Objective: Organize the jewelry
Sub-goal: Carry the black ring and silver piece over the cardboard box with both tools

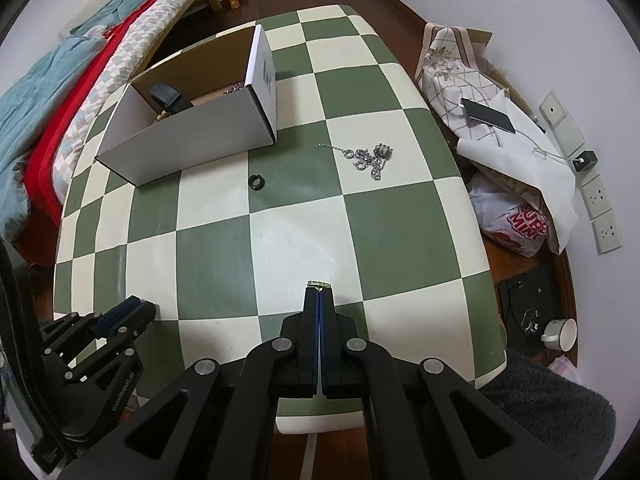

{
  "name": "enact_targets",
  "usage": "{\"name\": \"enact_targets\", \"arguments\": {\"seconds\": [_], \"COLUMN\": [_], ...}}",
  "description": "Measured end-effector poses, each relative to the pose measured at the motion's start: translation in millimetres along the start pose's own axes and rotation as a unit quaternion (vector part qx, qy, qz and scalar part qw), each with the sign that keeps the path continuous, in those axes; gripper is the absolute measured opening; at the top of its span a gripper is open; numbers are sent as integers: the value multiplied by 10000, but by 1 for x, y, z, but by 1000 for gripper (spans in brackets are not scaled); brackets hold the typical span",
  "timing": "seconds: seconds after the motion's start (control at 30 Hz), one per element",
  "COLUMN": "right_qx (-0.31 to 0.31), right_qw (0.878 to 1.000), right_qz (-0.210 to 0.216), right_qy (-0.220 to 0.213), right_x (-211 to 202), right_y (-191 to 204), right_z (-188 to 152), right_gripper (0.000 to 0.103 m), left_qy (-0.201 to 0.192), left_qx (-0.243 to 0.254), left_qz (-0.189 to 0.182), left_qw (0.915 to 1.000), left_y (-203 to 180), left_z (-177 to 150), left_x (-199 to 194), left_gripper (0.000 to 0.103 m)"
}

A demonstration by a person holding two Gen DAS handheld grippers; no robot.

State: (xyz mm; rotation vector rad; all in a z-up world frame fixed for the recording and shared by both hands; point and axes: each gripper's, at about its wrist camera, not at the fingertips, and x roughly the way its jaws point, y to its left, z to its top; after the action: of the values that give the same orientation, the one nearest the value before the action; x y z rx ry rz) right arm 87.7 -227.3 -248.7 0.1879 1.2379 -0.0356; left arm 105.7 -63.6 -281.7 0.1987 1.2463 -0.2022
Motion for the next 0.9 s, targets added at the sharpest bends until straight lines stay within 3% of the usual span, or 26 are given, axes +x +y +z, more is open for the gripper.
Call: {"name": "enact_targets", "arguments": {"seconds": [0.17, 0.37, 0.53, 0.73, 0.9], "right_qx": [106, 277, 166, -139, -217], "right_qw": [9996, 9962, 9920, 9896, 9891], "right_qz": [204, 599, 926, 1186, 1424], "right_qy": [-149, -561, -842, -805, -308], "right_x": [-15, -57, -86, -74, -25], "right_y": [-4, -14, -3, 35, 58], "right_z": [8, 39, 78, 132, 175], "right_gripper": [0, 0, 0, 0, 0], "left_qy": [-334, -965, -1201, -993, -426], "left_qx": [-161, -355, -638, -975, -1136], "left_qz": [-43, -213, -422, -613, -699], "left_qw": [9993, 9945, 9898, 9884, 9901], "left_y": [20, 35, 57, 81, 98], "left_z": [9, 56, 99, 154, 185], "left_x": [-38, -94, -111, -91, -51], "left_gripper": [10, 10, 10, 10, 11]}}
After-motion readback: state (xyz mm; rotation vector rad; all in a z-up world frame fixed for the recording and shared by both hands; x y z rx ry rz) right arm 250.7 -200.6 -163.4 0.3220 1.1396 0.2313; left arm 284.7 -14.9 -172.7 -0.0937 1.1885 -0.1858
